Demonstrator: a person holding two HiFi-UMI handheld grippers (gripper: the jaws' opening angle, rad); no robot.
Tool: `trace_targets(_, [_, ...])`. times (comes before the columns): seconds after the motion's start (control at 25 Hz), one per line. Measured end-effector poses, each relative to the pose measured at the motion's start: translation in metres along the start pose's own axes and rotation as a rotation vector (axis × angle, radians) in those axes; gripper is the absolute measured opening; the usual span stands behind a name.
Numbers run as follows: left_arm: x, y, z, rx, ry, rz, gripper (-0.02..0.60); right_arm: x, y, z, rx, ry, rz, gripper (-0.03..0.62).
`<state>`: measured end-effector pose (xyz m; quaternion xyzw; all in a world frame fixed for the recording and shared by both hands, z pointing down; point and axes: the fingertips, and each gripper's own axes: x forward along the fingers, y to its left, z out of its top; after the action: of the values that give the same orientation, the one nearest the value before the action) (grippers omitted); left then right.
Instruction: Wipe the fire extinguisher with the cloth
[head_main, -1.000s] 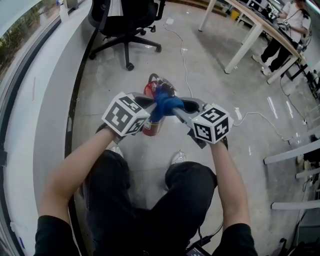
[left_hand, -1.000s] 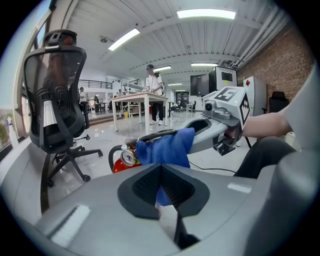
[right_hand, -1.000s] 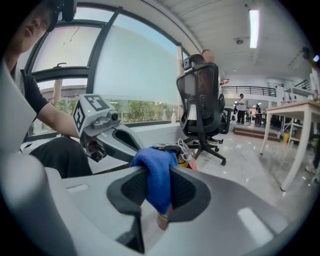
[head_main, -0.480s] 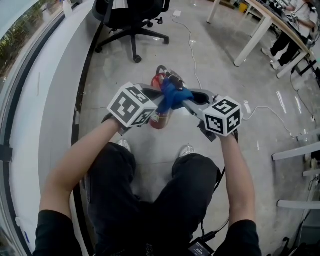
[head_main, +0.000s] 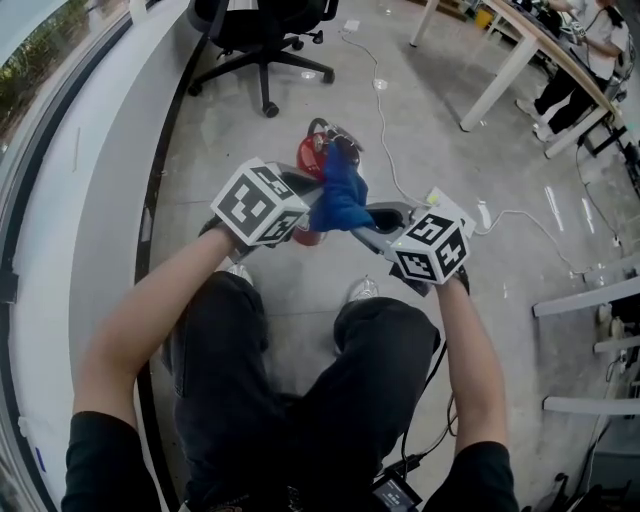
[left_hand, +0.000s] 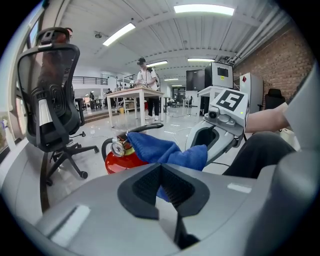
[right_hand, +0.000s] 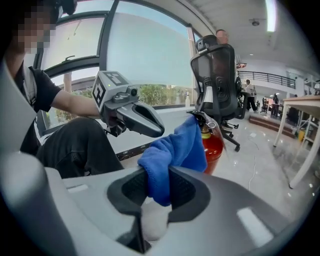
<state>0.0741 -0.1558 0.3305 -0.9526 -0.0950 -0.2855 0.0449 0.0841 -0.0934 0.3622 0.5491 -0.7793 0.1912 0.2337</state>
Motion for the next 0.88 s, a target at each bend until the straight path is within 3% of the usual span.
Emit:
trace_targets(0.44, [-0.004,-0.017,-0.017,-0.007,0.032,-0.02,0.008,-0.008,0.029,-0.013,-0.018,0.014,0.089,0.081])
trace_targets(0.68, [-0.007,-0.008,0.004,-0.032,-0.022,0.06,0.009,-0.026,0.05,-0.012,-0.062,0.021,0.148,0.081])
trace_targets(0.8, [-0.007,-0.012,0.009,-0.041,-0.033,0.055,0.068,-0.038,0.058,-0.003,-0.071,-0.006,0.157,0.08])
trace_targets(0.88, [-0.007,-0.015,0.013,-0.08,-0.059,0.042,0.144,-0.045,0.063,0.005,-0.08,-0.03,0.157,0.08])
